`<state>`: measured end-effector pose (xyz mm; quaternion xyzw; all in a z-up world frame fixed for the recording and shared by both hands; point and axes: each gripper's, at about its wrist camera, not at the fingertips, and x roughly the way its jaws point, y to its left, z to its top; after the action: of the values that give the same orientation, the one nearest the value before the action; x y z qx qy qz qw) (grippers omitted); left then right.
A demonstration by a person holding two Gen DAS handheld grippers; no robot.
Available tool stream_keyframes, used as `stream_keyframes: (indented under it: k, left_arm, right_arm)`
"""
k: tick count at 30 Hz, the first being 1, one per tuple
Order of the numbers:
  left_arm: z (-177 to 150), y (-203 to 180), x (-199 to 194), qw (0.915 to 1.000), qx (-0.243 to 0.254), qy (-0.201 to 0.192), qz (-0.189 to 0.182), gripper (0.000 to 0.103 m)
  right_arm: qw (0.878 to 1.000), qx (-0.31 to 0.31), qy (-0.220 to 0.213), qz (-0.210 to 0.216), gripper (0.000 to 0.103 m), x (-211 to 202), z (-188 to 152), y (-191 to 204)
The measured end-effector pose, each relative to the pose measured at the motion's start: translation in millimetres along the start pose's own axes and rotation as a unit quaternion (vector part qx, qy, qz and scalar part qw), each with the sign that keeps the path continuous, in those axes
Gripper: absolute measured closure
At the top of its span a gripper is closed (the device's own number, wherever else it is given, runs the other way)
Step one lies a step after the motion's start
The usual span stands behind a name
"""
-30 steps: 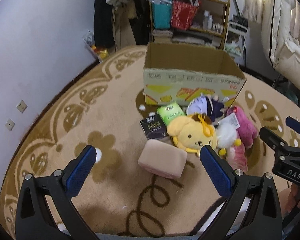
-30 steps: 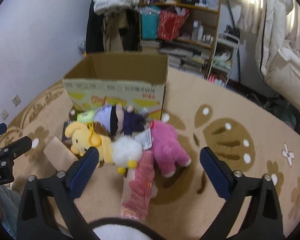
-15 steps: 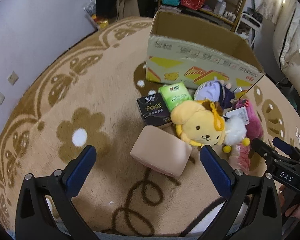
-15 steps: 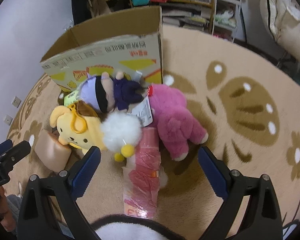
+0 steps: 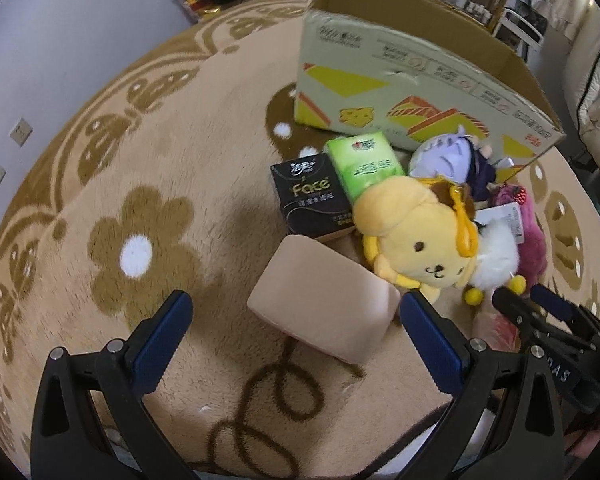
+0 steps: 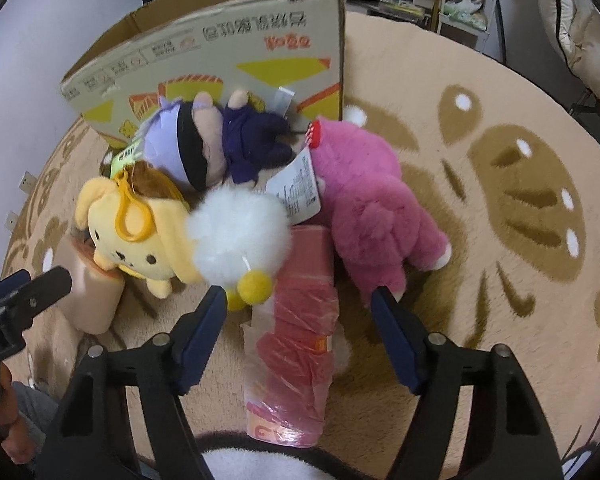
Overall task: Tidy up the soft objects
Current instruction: 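Lower the right tool toward the pink wrapped tube while the left tool nears the pink cushion block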
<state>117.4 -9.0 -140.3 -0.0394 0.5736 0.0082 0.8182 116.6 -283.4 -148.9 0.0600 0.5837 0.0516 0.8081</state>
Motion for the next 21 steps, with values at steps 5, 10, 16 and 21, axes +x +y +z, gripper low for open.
stream_keyframes:
  k: [5,10,16,21]
  left_arm:
    - [1.1,-0.4,5.3,1.0,0.002,0.004,0.008,0.001]
    - [-0.1,-4.8,8.7,0.9999,0.01,0.007,0.009,0.001]
    - [-1.8,-8.3,14.5,0.9997,0.015,0.016,0.014,0.001]
    - [-1.4,-8.9,15.8,0.9996,0.019,0.018,0.015,0.001]
  right_arm:
    - [1.0,0.0,0.008,0.003,0.026,8.5,-2.4,4.7]
    - [1.0,-0.003,0.02,0.004,0.033,19.3,-2.9,4.2]
    - [1.0,-0.007,0.024,0.005,0.033,25.2,-3.1,9.4]
    - [0.999,0.008,0.029,0.012,0.033,22.6,-2.3,4.6]
